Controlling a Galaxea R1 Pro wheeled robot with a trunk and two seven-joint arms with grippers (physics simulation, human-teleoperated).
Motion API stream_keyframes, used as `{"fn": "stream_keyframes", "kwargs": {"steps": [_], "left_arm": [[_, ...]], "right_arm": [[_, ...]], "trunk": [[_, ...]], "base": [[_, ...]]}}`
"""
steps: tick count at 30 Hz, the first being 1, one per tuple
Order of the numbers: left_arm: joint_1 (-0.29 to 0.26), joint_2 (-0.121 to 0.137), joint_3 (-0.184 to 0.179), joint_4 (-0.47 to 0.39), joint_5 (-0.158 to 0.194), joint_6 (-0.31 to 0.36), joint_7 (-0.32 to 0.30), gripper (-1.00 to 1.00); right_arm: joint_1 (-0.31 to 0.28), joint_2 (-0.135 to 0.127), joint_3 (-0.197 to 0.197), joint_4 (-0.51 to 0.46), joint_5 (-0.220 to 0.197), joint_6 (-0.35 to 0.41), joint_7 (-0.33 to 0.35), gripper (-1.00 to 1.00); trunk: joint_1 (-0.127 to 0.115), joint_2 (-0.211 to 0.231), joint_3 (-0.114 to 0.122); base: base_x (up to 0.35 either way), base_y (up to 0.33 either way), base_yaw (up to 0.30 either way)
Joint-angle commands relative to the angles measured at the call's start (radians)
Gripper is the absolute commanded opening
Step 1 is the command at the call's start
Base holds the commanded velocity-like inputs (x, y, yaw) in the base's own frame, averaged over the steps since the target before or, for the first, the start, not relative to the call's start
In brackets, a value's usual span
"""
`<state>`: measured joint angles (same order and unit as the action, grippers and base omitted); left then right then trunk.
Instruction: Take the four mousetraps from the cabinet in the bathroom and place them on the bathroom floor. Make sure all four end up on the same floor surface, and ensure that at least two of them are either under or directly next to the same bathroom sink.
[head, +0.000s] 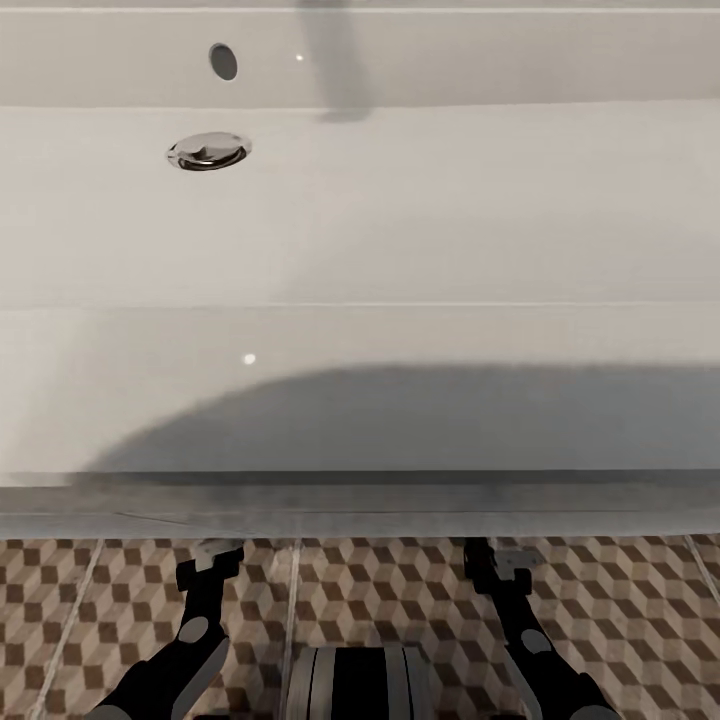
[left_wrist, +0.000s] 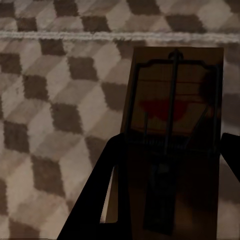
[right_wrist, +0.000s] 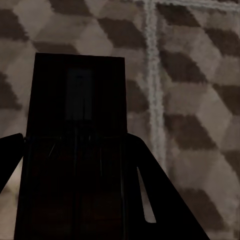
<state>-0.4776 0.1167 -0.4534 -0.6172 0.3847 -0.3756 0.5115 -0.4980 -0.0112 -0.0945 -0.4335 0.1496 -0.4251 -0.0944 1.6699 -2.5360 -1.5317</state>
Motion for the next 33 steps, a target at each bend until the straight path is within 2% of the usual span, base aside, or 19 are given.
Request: {"fn": "stream_keyframes", "kwargs": {"steps": [1,10,12,15,18,23,33], "left_arm": [[-0.001,0.002,-0.009,0.001,0.009,-0.004,0.005,-1.0],[-0.001,0.011,-0.011,0.005,0.003,-0.003,0.008,-1.0],[0.002,0.011,-0.015,0.006,-0.024,-0.004,0.016,-1.0],[0.005,0.009,-0.021,0.008,-0.121,-0.007,0.069,-1.0],[0.007,0.005,-0.023,0.022,-0.167,-0.01,0.124,-1.0],[0.008,0.004,-0.024,0.045,-0.187,-0.013,0.149,-1.0],[0.008,0.003,-0.024,0.051,-0.19,-0.014,0.151,-1.0]], "right_arm": [[0.0,0.0,-0.004,0.001,0.01,-0.003,-0.004,-1.0],[0.0,0.0,-0.004,0.001,0.011,-0.003,-0.004,-1.0],[0.0,0.0,-0.004,0.001,0.011,-0.003,-0.004,-1.0],[0.0,0.0,-0.004,0.001,0.011,-0.003,-0.004,-1.0],[0.0,0.0,-0.004,0.001,0.011,-0.003,-0.004,-1.0],[0.0,0.0,-0.004,0.001,0.012,-0.003,-0.004,-1.0],[0.0,0.0,-0.002,0.001,0.014,-0.003,-0.004,-1.0]], "trunk": [[0.0,0.0,-0.001],[0.0,0.0,-0.001],[0.0,0.0,-0.001],[0.0,0.0,-0.001],[0.0,0.0,-0.001],[0.0,0.0,-0.001],[0.0,0.0,-0.001]], "base": [[0.0,0.0,0.0],[0.0,0.0,0.0],[0.0,0.0,0.0],[0.0,0.0,0.0],[0.0,0.0,0.0],[0.0,0.0,0.0],[0.0,0.0,0.0]]}}
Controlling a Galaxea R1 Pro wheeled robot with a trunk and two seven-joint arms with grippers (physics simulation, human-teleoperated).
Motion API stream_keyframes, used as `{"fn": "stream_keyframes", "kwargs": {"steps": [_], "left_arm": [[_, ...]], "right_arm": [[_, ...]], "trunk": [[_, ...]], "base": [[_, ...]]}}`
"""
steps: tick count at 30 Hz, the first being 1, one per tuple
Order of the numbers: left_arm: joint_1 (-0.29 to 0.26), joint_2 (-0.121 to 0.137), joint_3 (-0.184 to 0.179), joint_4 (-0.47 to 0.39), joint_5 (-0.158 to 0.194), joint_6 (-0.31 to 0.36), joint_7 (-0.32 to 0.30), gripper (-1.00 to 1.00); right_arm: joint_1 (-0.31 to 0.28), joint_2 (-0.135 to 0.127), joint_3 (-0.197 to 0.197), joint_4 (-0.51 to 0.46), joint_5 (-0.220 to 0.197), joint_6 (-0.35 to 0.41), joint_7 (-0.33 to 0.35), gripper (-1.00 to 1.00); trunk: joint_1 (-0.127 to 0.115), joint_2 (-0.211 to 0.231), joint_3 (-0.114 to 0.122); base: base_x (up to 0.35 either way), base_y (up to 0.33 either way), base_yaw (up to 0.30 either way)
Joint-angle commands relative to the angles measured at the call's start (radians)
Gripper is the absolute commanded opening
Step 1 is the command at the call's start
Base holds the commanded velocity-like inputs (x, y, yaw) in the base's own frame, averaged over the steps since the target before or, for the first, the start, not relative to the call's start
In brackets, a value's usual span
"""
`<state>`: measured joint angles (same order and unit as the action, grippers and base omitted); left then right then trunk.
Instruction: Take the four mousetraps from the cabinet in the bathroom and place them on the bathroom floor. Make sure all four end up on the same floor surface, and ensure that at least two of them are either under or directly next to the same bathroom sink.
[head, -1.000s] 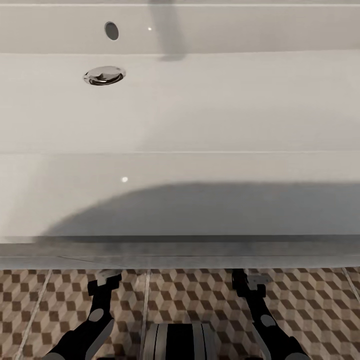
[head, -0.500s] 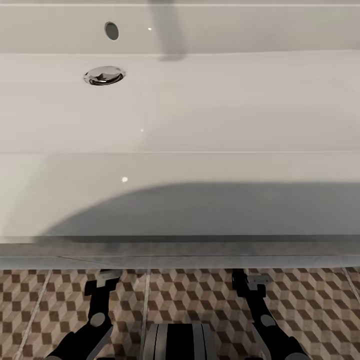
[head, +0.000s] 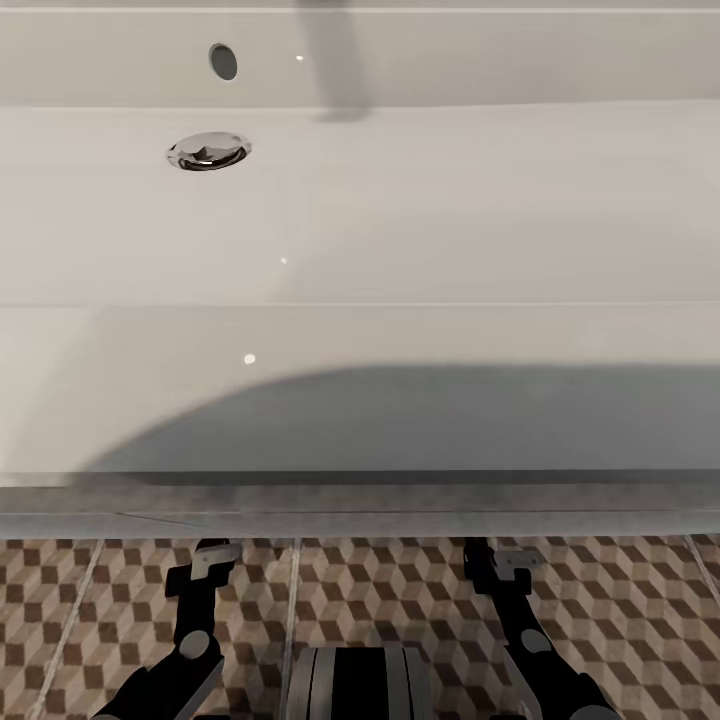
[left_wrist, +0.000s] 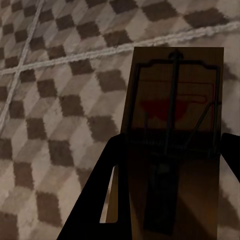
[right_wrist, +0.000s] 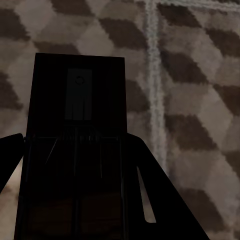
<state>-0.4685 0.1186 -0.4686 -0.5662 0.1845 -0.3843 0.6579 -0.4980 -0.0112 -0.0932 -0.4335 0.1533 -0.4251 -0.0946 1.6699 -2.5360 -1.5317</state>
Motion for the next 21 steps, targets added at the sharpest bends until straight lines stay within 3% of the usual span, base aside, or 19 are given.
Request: {"fn": "stream_keyframes", "kwargs": {"steps": [1,11,15,21], "left_arm": [[-0.001,0.001,-0.008,0.0,0.01,-0.005,0.005,-1.0],[-0.001,0.001,-0.008,0.0,0.016,-0.007,0.004,-1.0],[-0.001,-0.001,-0.008,-0.001,0.018,-0.009,0.004,-1.0],[-0.001,-0.003,-0.008,-0.001,0.019,-0.009,0.005,-1.0]], "right_arm": [[0.0,0.0,-0.004,0.001,0.01,-0.003,-0.004,-1.0],[0.0,0.0,-0.002,0.001,0.01,-0.003,-0.002,-1.0],[0.0,0.0,-0.002,0.001,0.009,-0.003,-0.001,-1.0],[0.0,0.0,-0.003,0.001,0.009,-0.003,-0.001,-1.0]], "trunk": [[0.0,0.0,-0.001],[0.0,0.0,-0.001],[0.002,-0.001,-0.016],[0.002,-0.001,-0.016]], "base": [[0.0,0.0,0.0],[0.0,0.0,0.0],[0.0,0.0,0.0],[0.0,0.0,0.0]]}}
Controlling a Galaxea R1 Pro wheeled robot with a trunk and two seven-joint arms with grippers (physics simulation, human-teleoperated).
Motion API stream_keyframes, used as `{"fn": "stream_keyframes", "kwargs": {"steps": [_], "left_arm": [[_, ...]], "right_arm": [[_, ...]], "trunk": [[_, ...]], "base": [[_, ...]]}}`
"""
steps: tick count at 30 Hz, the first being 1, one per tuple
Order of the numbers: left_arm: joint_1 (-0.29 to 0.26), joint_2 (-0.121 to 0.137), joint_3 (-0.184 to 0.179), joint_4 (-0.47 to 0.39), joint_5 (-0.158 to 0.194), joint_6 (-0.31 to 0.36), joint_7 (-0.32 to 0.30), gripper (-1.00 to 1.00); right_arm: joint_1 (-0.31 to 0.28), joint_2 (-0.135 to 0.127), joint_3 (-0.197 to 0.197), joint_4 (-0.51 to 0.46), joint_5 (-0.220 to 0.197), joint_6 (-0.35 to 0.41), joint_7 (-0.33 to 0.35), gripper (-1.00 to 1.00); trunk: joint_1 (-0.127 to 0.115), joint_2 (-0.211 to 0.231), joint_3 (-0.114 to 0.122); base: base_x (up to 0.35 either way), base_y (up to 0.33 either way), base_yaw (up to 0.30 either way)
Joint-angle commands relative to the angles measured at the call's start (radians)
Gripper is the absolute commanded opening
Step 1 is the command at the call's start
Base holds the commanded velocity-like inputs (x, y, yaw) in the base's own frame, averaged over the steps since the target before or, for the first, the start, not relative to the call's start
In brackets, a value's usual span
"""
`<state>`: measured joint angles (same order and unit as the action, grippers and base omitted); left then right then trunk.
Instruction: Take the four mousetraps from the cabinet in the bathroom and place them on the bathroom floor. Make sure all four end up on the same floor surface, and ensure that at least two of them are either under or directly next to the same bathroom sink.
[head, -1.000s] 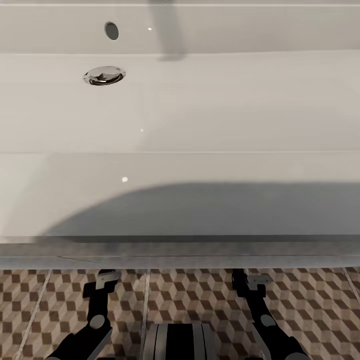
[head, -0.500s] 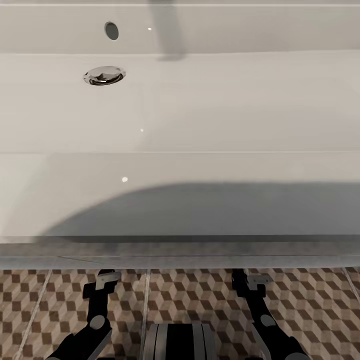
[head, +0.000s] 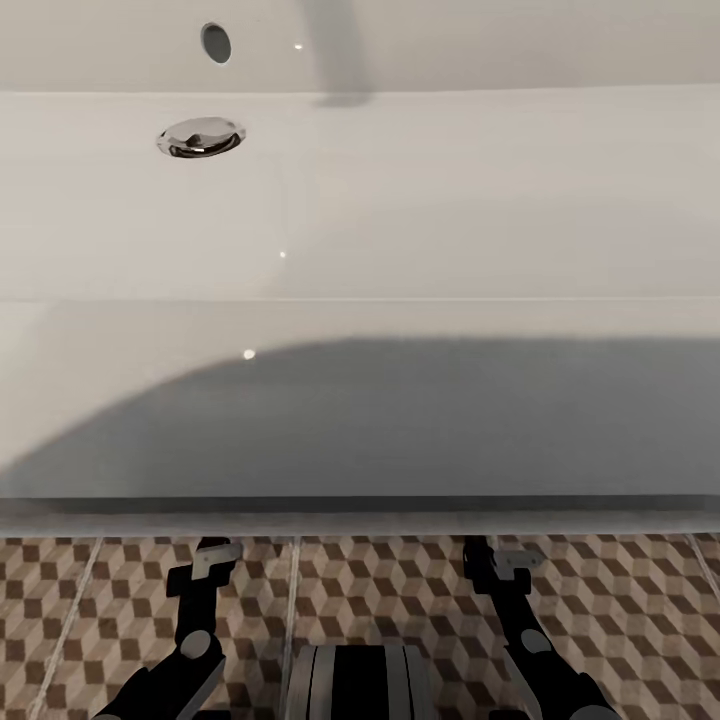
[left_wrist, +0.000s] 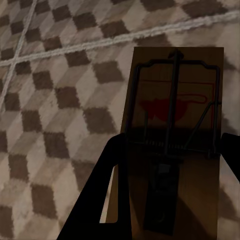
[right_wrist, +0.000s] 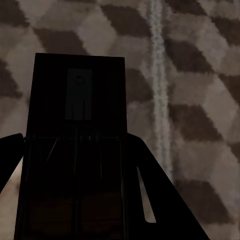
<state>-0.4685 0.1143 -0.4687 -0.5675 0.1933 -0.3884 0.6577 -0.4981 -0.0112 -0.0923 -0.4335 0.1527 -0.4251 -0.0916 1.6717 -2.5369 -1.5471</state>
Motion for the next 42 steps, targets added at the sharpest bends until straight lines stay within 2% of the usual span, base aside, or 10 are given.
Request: {"fn": "stream_keyframes", "kwargs": {"steps": [1,21,29,42], "left_arm": [[-0.001,0.001,-0.008,0.0,0.01,-0.005,0.005,-1.0],[-0.001,-0.006,-0.008,-0.002,0.012,-0.005,0.004,-1.0],[-0.001,-0.007,-0.008,-0.003,0.012,-0.006,0.003,-1.0],[-0.001,-0.007,-0.008,-0.003,0.012,-0.006,0.003,-1.0]], "right_arm": [[0.0,0.0,-0.004,0.001,0.01,-0.003,-0.004,-1.0],[0.0,0.0,-0.004,0.001,0.011,-0.012,0.003,-1.0],[0.0,0.0,-0.001,0.002,0.007,-0.105,0.008,-1.0],[0.0,0.0,-0.001,0.005,0.004,-0.112,0.01,-1.0]], "trunk": [[0.0,0.0,-0.001],[0.0,0.0,-0.001],[0.0,0.0,-0.001],[0.0,0.0,-0.001]], "base": [[0.0,0.0,0.0],[0.0,0.0,0.0],[0.0,0.0,0.0],[0.0,0.0,0.0]]}}
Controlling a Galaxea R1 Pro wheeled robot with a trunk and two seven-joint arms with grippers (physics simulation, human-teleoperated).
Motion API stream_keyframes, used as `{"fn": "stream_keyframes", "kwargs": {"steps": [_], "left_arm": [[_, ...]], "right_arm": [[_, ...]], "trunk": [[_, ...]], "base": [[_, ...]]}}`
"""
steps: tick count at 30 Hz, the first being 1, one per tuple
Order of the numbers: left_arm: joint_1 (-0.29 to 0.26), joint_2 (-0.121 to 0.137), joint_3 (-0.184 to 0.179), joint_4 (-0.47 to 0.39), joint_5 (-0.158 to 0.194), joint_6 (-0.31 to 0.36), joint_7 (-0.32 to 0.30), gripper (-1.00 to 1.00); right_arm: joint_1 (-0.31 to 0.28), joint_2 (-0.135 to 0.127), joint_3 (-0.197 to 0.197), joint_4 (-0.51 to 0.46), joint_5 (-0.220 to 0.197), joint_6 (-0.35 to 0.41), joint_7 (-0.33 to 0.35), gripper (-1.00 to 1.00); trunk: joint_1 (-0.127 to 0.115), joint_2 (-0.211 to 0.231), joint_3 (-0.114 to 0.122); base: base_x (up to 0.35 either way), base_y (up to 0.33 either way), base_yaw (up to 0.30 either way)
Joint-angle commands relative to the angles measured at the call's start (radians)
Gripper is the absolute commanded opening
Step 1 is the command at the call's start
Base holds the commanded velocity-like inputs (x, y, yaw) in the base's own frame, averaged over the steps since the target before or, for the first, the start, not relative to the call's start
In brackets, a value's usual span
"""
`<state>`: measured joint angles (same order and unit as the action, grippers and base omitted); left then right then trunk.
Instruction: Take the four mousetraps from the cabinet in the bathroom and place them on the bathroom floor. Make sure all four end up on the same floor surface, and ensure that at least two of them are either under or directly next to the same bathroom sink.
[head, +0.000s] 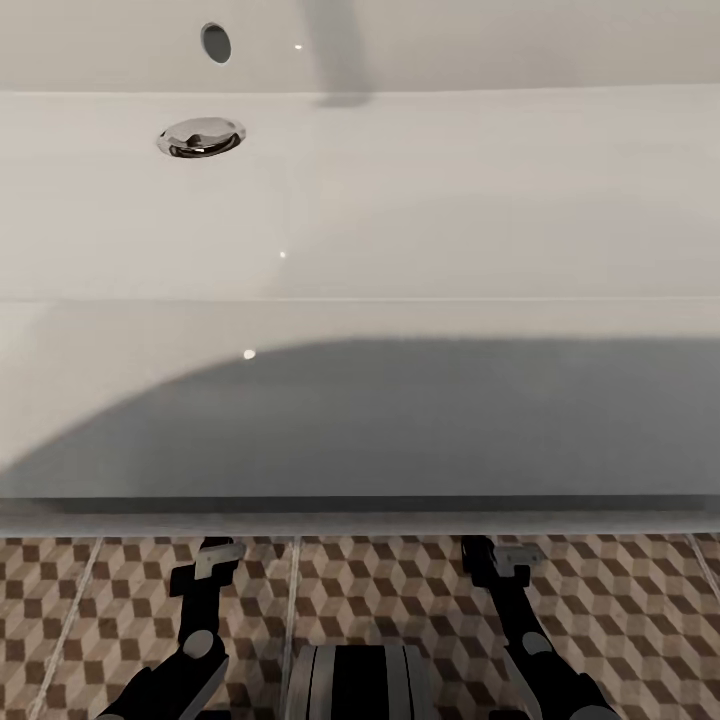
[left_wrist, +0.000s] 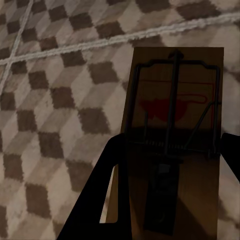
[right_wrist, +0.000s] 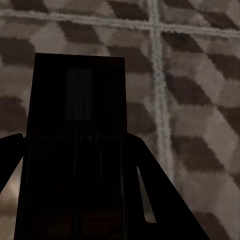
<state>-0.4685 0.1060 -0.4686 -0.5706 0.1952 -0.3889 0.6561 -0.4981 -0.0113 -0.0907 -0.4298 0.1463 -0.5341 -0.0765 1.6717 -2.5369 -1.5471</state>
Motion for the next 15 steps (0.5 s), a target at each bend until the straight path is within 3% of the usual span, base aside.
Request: {"fn": "stream_keyframes", "kwargs": {"steps": [1,15], "left_arm": [[-0.001,0.001,-0.008,0.0,0.01,-0.005,0.005,-1.0],[-0.001,0.001,-0.008,0.0,0.01,-0.003,0.005,-1.0]], "right_arm": [[0.0,0.0,-0.003,0.002,0.009,-0.002,-0.005,-1.0],[0.0,0.001,0.0,0.043,0.011,0.006,-0.005,-1.0]], "trunk": [[0.0,0.0,-0.001],[0.0,0.0,-0.001]], "base": [[0.0,0.0,0.0],[0.0,0.0,0.0]]}}
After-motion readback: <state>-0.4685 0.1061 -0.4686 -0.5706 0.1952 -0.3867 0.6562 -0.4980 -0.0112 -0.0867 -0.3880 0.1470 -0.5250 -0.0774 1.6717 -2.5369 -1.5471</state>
